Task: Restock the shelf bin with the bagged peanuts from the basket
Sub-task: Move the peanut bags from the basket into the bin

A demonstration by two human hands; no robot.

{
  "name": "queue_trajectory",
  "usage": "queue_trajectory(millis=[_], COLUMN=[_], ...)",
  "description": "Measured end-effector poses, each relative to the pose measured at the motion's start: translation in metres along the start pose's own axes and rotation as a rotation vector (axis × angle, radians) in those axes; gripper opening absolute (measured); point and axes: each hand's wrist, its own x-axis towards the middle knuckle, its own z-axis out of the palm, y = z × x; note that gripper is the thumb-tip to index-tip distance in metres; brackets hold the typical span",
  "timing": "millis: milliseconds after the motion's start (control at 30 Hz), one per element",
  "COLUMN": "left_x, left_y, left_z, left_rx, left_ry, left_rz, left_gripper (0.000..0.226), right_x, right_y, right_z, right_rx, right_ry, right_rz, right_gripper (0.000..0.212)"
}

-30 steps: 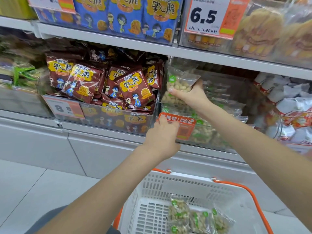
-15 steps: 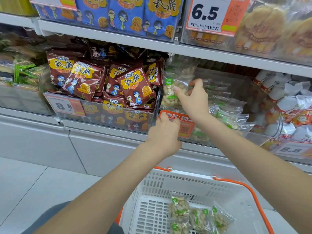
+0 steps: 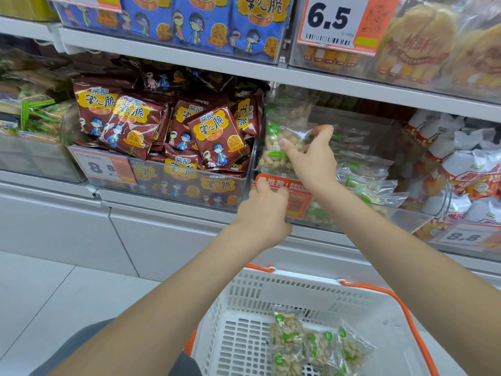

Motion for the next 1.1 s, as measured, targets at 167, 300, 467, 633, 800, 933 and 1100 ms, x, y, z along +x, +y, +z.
queue_trajectory(millis=[167,300,467,633,800,933,1100], left_x=[0.0,-0.001,-0.002,-0.002,-0.006,-0.02,-0.049], left_y=[0.0,-0.003,-0.006,-0.002,0.005,0.001,-0.012], left_z=[0.001,0.001,0.007,0.037,0.098,0.171,0.265], left_rx=[-0.002,0.021,0.095,0.188,0.26,0.284,-0.035], left_ry=[0.003,0.02,0.032,-0.092,-0.288,-0.487,-0.701], left_rz=[0.006,0.012,0.06,0.13,0.15,0.101,-0.143], left_gripper=[0.044,0.039,0.04,0.026,0.025,0.024,0.016], right_x=[-0.004,-0.009,-0.036,-0.099,-0.166,-0.216,-0.26], right_y=[-0.005,-0.002,0.022,0.078,0.168,0.253,0.324], right_z=[-0.001,-0.008,-0.032,-0.057,-0.059,-0.055,-0.049], right_rx=[0.145,0.225,0.278,0.26,0.106,-0.159,-0.306], right_ry=[-0.059,-0.035,0.13,0.262,0.088,-0.235,-0.672], right_rz=[0.042,0.027,-0.105,-0.209,0.015,0.323,0.797], right_gripper=[0.068,0.078,0.063,0.047,0.037,0.043,0.076])
